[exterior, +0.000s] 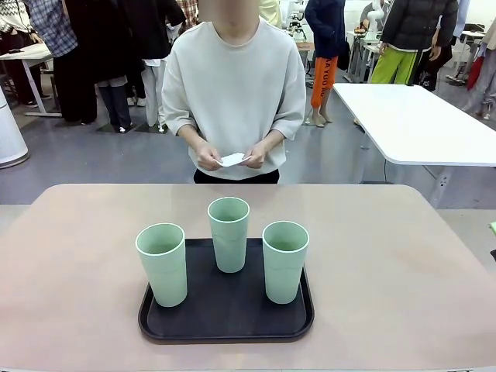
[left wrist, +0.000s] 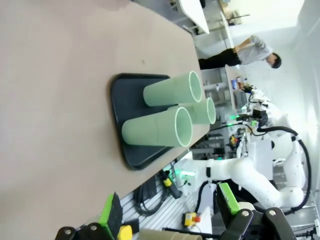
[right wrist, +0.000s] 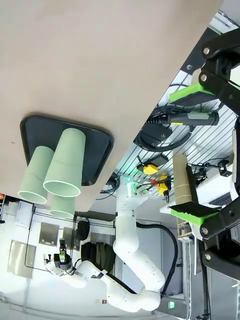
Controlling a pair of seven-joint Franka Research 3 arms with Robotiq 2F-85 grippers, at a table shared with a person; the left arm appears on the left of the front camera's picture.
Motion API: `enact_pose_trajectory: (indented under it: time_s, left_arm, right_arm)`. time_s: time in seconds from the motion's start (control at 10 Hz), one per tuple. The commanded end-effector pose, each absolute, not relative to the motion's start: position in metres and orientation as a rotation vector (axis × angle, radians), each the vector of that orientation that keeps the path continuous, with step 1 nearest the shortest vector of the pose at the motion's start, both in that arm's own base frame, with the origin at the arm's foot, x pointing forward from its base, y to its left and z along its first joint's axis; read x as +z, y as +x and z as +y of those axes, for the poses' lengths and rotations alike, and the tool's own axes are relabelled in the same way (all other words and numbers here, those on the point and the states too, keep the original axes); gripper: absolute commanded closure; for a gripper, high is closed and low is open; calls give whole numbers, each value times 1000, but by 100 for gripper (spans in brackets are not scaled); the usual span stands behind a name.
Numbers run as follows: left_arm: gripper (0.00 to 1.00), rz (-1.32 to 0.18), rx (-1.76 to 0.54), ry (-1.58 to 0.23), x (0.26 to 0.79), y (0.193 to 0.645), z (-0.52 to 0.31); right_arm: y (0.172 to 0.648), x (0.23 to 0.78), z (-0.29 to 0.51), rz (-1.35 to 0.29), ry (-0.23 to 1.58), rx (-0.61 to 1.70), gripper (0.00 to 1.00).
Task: Place coasters on the table and set cups on them.
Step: Pick up one Reusable plastic cup and place it on a coaster set by the human.
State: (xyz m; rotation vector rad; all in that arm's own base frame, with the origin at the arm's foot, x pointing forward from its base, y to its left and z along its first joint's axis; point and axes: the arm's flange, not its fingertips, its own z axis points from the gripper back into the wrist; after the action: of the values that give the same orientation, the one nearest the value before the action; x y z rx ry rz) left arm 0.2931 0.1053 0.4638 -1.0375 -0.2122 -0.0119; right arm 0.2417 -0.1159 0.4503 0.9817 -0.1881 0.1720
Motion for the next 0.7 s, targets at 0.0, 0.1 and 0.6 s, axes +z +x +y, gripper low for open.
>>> enact_pose_trajectory:
  time_s: [0.0, 0.1, 0.6]
  left_arm:
    - [0, -211, -28, -949, 452, 279, 77]
    - [0, -212, -12, -1037, 464, 293, 105]
    - [0, -212, -12, -1037, 464, 293, 105]
  right_arm:
    - [219, 419, -73, -181, 963, 228, 0]
    - [242, 450, -116, -188, 982, 172, 0]
    - [242, 450, -116, -188, 982, 172, 0]
